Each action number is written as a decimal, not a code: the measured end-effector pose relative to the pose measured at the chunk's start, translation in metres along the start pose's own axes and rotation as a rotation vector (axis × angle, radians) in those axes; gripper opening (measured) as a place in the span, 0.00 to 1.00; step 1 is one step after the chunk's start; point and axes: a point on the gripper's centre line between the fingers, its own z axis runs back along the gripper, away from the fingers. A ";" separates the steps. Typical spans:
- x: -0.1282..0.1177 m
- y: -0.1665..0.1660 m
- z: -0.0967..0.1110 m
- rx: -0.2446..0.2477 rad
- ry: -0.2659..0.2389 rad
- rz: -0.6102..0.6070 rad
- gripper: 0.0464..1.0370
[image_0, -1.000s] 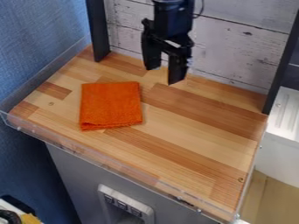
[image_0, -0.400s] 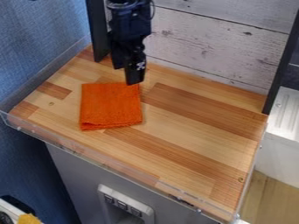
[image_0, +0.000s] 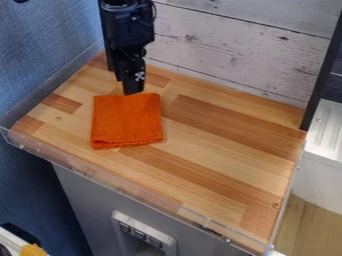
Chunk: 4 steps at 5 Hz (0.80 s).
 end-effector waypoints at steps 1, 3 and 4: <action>-0.004 0.007 -0.004 0.012 -0.005 -0.007 0.31; -0.004 0.010 -0.029 -0.009 0.018 -0.022 0.02; -0.004 0.011 -0.041 -0.017 0.023 -0.007 0.01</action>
